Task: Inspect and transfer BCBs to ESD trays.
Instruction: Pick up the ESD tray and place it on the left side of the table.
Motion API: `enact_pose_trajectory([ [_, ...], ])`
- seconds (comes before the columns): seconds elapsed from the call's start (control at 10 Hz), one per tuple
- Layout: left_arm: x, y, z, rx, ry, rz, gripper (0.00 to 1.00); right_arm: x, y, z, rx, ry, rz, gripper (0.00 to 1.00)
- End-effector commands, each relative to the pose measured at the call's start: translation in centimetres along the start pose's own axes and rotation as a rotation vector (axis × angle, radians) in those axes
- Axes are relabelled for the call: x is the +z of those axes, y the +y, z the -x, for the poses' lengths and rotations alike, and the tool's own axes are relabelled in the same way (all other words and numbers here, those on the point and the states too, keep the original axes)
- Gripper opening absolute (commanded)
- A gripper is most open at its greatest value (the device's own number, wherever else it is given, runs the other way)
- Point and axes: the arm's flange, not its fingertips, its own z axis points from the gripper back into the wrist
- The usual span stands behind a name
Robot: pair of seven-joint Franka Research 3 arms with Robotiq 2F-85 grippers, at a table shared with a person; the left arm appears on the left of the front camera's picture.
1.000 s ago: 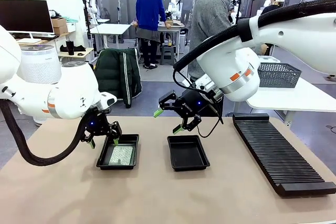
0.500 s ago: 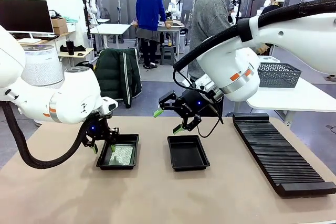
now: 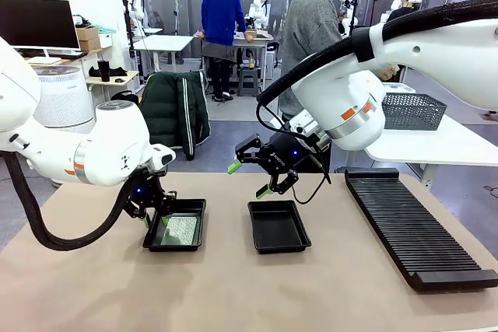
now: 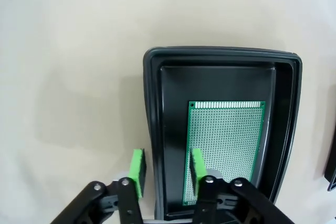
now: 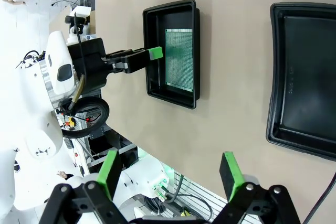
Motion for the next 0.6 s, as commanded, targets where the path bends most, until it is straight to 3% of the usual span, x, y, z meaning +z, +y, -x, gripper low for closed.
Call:
enact_pose_trajectory([
  [0.0,-0.04,-0.21,0.39,0.021,-0.03,-0.044,0.42,-0.05,0.1,0.02,-0.009,-0.01,0.002,1.0],
  [0.5,0.31,-0.02,0.29,0.016,-0.018,-0.065,0.16,-0.05,0.1,0.02,-0.009,-0.01,0.002,1.0],
])
